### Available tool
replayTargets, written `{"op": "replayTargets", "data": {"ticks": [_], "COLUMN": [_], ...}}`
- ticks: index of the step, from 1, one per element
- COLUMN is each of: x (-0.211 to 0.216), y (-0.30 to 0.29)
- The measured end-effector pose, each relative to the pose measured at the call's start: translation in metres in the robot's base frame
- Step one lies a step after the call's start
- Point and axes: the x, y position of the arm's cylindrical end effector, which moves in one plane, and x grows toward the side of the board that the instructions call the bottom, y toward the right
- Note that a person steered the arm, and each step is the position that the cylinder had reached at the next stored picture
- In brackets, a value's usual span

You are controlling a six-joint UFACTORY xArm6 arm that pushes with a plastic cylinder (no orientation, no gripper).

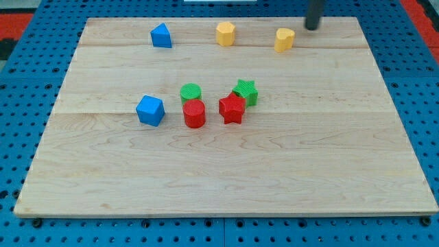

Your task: Move the yellow heart a bit up

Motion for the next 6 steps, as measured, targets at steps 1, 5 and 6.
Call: {"op": "replayTargets", "data": {"ticks": [1, 5, 6], "x": [0.066, 0.055, 0.135], "y": [-0.031, -0.058, -0.061]}}
